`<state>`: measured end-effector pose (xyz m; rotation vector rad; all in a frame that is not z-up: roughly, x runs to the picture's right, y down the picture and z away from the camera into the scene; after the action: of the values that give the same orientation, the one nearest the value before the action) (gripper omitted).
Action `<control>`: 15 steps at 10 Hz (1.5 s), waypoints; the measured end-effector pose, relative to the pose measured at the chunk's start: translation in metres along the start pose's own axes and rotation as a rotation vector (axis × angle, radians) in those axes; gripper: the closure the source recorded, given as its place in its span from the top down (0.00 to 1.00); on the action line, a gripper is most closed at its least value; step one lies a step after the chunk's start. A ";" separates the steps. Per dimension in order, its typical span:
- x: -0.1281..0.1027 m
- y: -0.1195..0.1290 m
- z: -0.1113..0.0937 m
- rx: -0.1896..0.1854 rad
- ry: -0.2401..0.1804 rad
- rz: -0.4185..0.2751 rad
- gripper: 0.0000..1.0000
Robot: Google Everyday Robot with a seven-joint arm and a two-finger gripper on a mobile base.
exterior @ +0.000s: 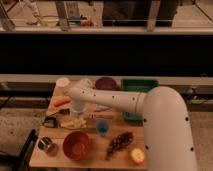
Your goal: Place banana in table surface
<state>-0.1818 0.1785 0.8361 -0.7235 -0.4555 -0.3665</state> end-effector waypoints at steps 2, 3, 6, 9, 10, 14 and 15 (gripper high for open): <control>-0.001 0.000 0.001 -0.025 -0.006 -0.015 0.55; 0.000 0.001 0.001 -0.035 -0.008 -0.019 0.46; 0.000 0.001 -0.004 -0.041 -0.007 -0.024 0.17; 0.000 0.001 -0.010 -0.039 0.003 -0.023 0.03; -0.001 0.001 -0.013 -0.035 0.008 -0.021 0.03; -0.014 -0.002 -0.043 0.028 0.034 -0.025 0.03; -0.022 -0.003 -0.054 0.051 0.044 -0.034 0.03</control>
<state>-0.1876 0.1420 0.7905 -0.6581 -0.4345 -0.4006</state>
